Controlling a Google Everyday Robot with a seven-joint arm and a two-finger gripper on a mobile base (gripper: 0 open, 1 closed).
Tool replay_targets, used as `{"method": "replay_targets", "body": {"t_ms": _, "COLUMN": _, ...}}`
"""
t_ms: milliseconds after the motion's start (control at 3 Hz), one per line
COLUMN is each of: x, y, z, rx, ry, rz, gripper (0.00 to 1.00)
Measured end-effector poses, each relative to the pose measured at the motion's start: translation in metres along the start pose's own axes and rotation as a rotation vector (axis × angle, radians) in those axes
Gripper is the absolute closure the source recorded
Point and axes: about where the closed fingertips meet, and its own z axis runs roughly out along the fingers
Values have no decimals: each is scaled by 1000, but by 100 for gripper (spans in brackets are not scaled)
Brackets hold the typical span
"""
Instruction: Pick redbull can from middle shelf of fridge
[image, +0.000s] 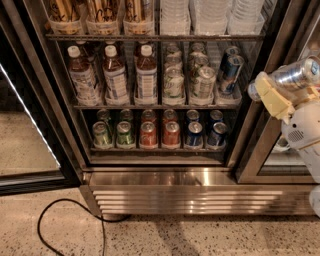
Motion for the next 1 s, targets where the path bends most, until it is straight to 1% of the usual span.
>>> {"method": "replay_targets", "body": {"t_ms": 333, "x": -2, "y": 2, "z": 2, "rx": -15, "ry": -1, "rz": -9, "gripper": 100}}
{"method": "replay_targets", "body": {"t_ms": 667, "x": -28, "y": 7, "z": -6, "rx": -94, "ry": -64, "rz": -65, "gripper": 100}}
{"method": "replay_targets", "body": {"t_ms": 1000, "x": -66, "y": 30, "z": -28, "rx": -260, "ry": -165, "rz": -151, "gripper": 100}}
